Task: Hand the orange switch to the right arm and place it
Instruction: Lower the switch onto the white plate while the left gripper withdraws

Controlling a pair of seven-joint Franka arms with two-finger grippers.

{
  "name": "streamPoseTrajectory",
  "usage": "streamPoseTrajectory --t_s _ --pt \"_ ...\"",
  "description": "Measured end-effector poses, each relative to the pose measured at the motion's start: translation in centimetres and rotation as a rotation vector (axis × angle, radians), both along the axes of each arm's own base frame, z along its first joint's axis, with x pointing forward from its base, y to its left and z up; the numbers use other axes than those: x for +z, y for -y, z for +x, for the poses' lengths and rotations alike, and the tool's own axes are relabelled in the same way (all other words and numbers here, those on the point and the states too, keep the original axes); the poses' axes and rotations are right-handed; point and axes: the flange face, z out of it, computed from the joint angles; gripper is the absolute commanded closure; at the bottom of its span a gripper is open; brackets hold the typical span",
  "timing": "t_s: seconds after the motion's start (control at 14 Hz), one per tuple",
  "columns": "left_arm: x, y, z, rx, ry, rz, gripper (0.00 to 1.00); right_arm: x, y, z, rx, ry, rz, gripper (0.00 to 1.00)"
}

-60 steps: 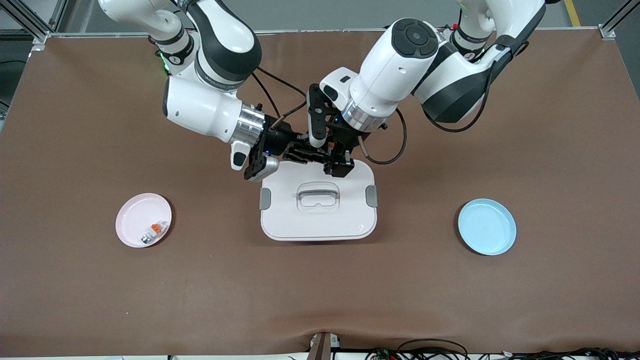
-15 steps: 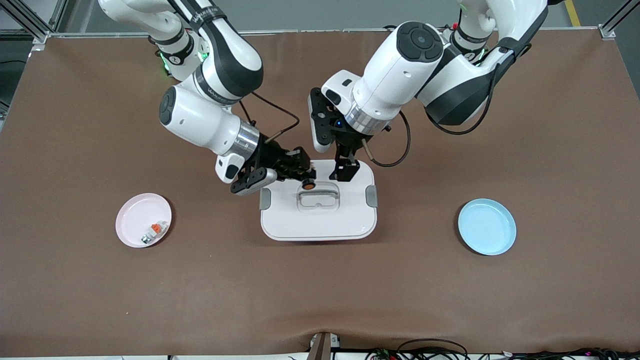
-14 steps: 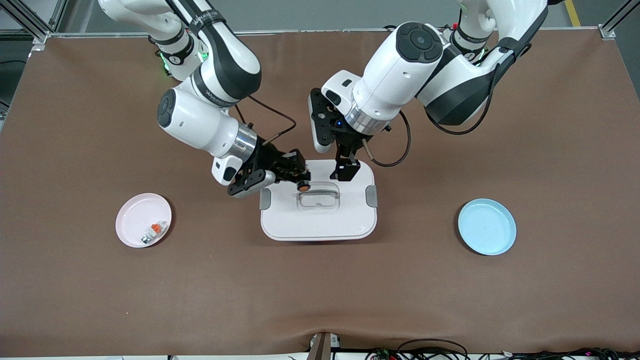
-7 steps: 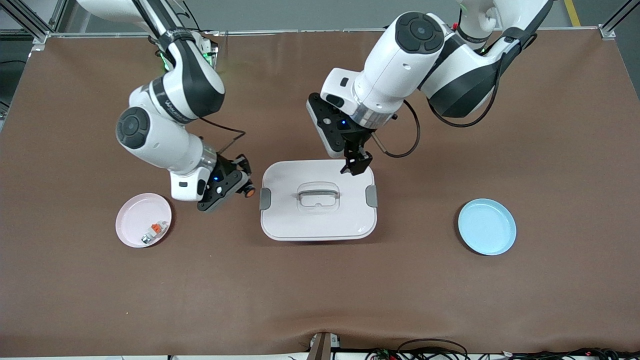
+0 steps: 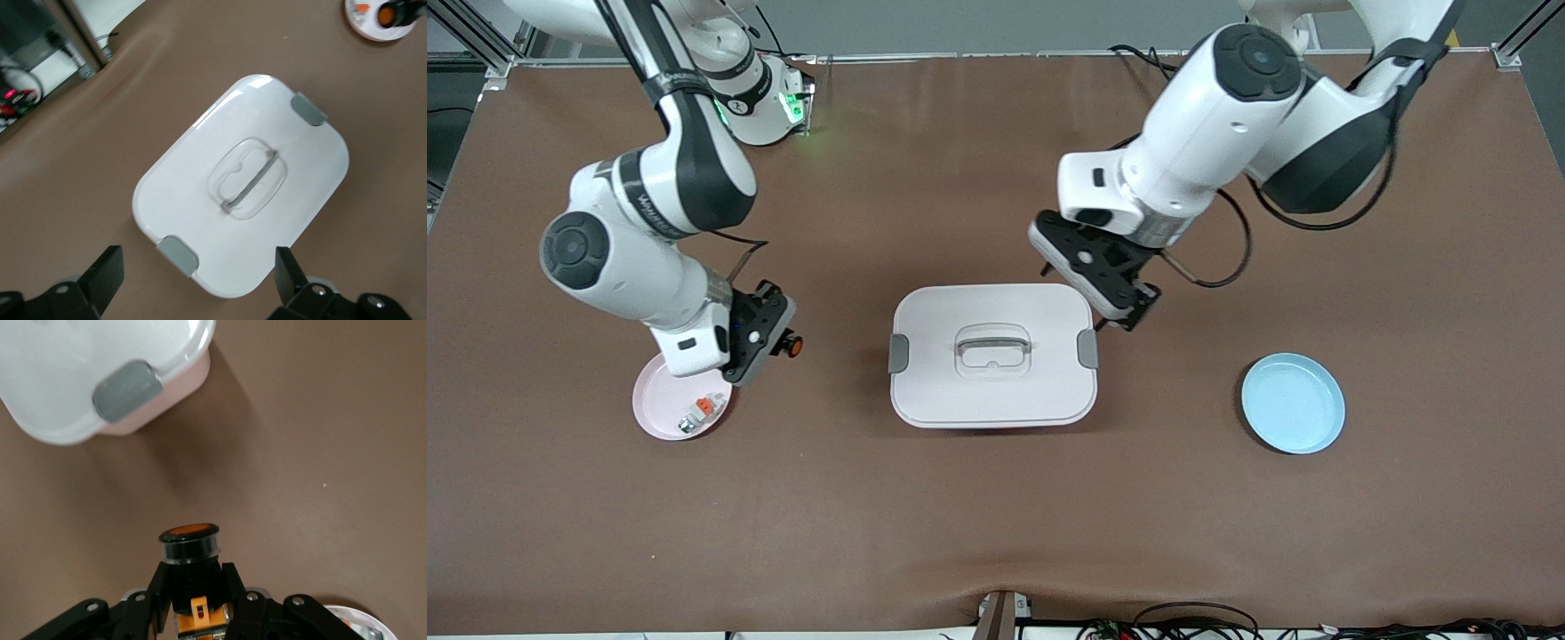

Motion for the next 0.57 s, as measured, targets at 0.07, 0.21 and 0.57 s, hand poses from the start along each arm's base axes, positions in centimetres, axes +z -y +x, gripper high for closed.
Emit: streamPoseTrajectory --t_s 0.07,0.21,0.57 --pt "0.1 -1.1 0.2 0.047 -0.026 0.021 0.0 -0.1 1.6 0.3 0.034 0.005 -0.001 1.0" --pt "0.6 -3.2 0.7 0.181 -0.054 0.05 0.0 -0.4 5.3 0.9 0.106 0.017 0.002 1.0" --pt "-0.2 -9.6 2.3 0.478 -0.134 0.183 0.0 -2.0 12.8 0.4 0.205 0.027 0.011 1.0"
